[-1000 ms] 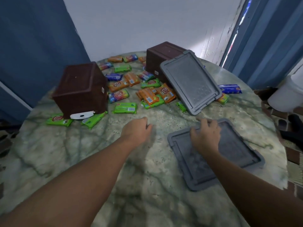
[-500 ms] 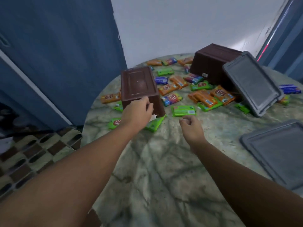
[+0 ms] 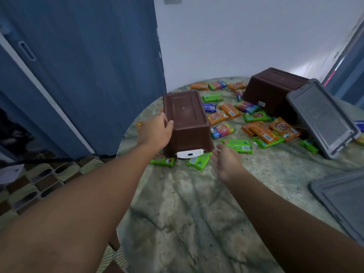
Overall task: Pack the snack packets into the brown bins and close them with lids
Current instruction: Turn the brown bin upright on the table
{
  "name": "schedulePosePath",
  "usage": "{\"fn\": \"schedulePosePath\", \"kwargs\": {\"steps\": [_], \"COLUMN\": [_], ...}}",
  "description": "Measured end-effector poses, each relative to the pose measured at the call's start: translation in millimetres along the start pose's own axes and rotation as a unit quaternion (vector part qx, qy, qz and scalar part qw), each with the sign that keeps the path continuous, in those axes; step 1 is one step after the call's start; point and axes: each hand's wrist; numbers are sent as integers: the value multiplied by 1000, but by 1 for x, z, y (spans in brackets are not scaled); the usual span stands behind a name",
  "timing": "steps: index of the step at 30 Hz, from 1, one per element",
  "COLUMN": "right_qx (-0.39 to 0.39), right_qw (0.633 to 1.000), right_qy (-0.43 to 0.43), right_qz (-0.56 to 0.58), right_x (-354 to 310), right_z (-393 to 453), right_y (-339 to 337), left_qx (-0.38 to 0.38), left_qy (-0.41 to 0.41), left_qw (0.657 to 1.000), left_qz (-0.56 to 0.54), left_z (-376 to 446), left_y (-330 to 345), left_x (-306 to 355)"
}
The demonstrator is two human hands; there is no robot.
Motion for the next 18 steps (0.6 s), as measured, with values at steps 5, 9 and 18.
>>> {"fn": "schedulePosePath", "kwargs": {"steps": [5,9,18], "right_qx": [-4,31,96], "right_qw": [996,983,967], "right_qy": [54,107,73], "right_qz": [70,148,225], "right_x": [-11,-15,-2], "right_z": [1,11,45], "right_y": [35,68,119], "left_qx": [-26,-40,-155], "left_qy": [30,74,134], "left_qw": [999,996,975], "left_qz": [11,22,91], "left_z": [40,82,182], "left_y": [-5,-2,18], "left_x": [-1,-5,-24]}}
Point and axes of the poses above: each hand's wrist, its own z-axis towards the middle knuckle, its own y-axis out of the palm, x = y × z, and after that the axes turned 3 degrees about z, right-handed
